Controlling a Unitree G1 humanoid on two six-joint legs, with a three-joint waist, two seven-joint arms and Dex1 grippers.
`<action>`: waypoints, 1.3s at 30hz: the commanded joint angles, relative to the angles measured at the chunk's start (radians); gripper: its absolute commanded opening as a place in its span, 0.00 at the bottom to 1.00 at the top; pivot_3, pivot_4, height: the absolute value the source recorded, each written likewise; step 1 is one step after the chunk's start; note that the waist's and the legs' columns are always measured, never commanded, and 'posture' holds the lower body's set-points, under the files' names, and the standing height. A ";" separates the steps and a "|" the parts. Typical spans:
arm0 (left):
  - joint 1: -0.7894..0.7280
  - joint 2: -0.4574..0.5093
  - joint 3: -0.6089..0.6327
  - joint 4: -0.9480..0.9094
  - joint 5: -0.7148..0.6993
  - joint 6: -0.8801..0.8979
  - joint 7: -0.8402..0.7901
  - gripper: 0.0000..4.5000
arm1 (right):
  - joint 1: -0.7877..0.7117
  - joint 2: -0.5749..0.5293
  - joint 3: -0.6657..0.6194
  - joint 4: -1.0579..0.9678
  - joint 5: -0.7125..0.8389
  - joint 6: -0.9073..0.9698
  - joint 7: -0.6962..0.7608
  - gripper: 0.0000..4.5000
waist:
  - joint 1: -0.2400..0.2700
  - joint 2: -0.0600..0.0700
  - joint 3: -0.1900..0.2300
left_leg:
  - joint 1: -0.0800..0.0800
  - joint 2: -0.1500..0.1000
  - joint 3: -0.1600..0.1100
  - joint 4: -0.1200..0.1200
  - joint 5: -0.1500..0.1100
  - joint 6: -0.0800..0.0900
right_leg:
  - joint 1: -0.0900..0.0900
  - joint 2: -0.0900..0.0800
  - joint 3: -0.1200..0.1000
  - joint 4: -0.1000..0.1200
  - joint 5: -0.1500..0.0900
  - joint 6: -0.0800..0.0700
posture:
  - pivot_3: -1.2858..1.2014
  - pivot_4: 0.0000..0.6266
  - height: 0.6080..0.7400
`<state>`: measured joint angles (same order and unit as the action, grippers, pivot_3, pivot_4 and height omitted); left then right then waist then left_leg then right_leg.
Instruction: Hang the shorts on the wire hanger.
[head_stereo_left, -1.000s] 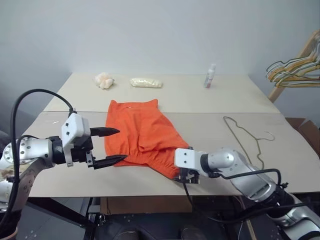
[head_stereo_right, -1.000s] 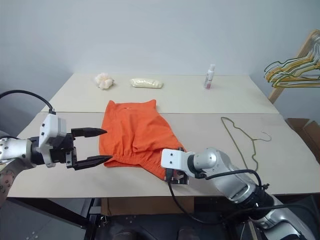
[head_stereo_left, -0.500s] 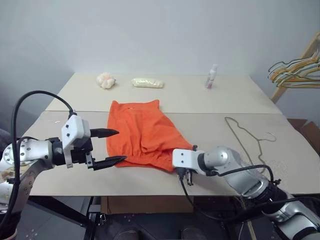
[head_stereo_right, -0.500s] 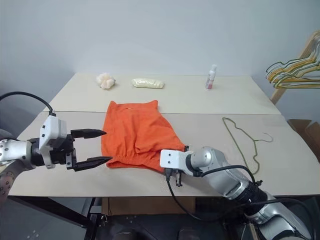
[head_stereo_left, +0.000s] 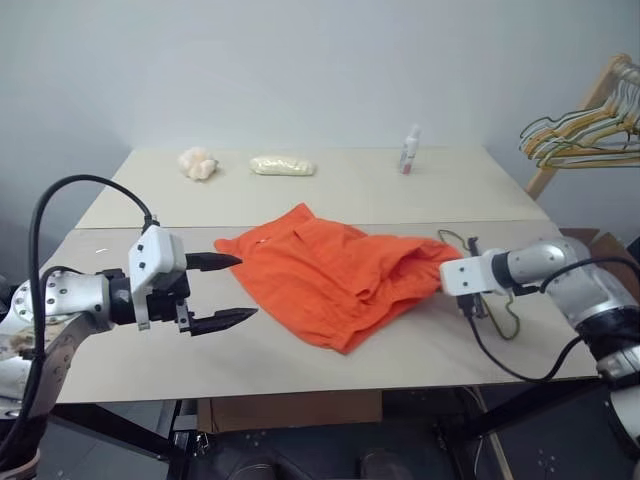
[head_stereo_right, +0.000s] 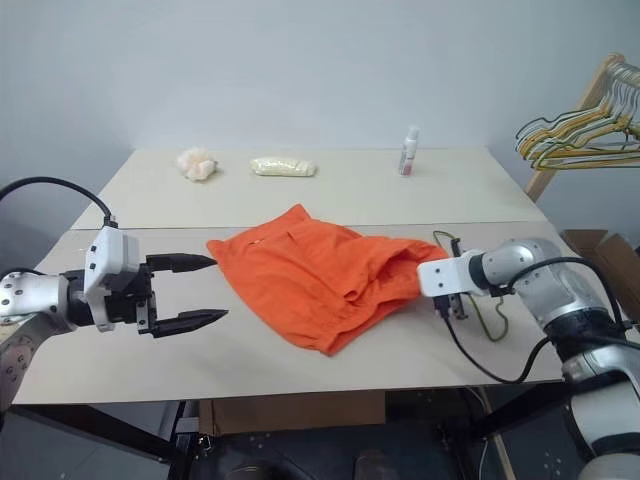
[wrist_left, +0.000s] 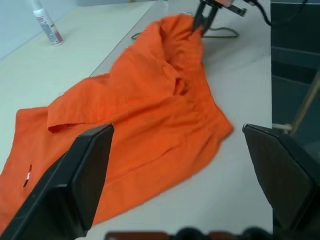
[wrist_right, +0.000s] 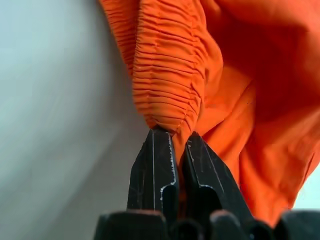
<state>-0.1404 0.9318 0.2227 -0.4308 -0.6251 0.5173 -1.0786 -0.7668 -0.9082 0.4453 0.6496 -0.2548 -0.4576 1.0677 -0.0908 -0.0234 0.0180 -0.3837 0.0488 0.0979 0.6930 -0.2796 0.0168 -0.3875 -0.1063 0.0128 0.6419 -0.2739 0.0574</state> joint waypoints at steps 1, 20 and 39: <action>-0.022 -0.001 0.005 0.000 0.004 -0.029 -0.005 1.00 | -0.040 0.022 -0.018 0.077 -0.003 -0.084 0.029 0.19 | -0.007 0.000 0.000 | 0.000 0.000 0.000 0.000 0.000 0.000 | 0.000 0.000 0.000 0.000 0.000 0.000 | 0.49 0.00 1.00; -0.061 0.006 -0.036 0.042 0.010 -0.043 -0.058 1.00 | 0.361 0.024 -0.212 -1.081 0.438 0.965 0.018 0.99 | -0.003 0.004 0.000 | 0.003 0.001 -0.006 0.000 -0.001 0.001 | 0.001 0.001 0.001 0.004 0.000 0.000 | 0.47 0.00 1.00; -0.046 0.006 -0.031 0.026 0.025 -0.031 -0.065 1.00 | 0.045 0.359 0.478 -1.164 0.112 1.785 -0.417 0.91 | -0.009 0.004 0.000 | -0.002 0.001 -0.006 0.001 -0.001 0.001 | -0.003 0.001 -0.001 0.004 0.000 -0.001 | 0.48 0.01 1.00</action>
<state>-0.1833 0.9336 0.1749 -0.3806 -0.5925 0.4955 -1.1485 -0.6968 -0.5615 0.9054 -0.5169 -0.1253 1.3020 0.6825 -0.0994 -0.0193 0.0176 -0.3859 0.0495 0.0918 0.6941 -0.2804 0.0174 -0.3904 -0.1057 0.0119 0.6456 -0.2744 0.0568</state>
